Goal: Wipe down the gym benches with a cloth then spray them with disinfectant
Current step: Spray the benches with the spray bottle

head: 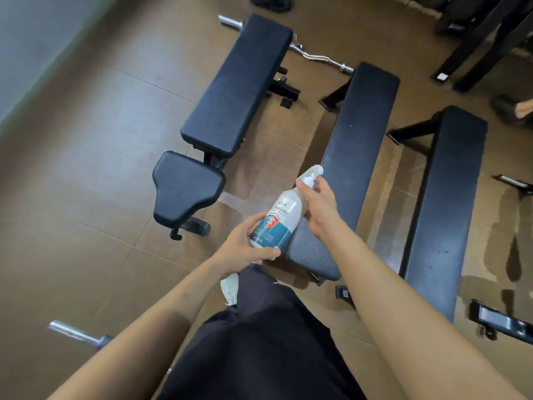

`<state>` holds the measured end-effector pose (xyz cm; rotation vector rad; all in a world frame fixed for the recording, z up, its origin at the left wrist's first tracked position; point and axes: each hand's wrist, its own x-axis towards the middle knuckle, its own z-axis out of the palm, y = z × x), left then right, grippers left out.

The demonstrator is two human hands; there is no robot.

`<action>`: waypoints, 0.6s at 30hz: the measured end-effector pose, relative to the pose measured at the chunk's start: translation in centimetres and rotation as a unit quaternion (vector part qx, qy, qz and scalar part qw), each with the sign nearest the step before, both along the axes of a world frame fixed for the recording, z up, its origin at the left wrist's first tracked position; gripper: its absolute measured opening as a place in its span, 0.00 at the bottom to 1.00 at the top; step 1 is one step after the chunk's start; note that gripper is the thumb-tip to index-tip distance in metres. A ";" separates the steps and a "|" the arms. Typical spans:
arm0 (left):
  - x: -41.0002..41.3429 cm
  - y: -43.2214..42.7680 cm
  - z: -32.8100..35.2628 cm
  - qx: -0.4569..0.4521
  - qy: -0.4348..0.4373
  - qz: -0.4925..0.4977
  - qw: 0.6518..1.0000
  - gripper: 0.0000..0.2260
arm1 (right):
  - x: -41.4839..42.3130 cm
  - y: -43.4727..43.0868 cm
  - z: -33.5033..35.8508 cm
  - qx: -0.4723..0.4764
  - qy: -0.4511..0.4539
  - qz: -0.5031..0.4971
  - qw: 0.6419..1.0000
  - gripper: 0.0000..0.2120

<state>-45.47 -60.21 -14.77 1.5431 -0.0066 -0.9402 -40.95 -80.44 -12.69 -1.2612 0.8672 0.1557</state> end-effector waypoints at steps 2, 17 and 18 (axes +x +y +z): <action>1.2 0.9 0.2 0.010 -0.007 0.025 1.000 0.43 | 2.5 1.3 -0.6 0.015 -0.017 0.006 1.000 0.28; 21.8 1.6 0.9 0.098 -0.048 0.098 0.989 0.39 | 26.6 5.7 -2.8 0.106 -0.011 0.042 0.993 0.12; 23.3 1.7 0.8 0.101 -0.049 0.104 0.988 0.40 | 28.2 5.9 -2.7 0.102 -0.009 0.044 0.994 0.12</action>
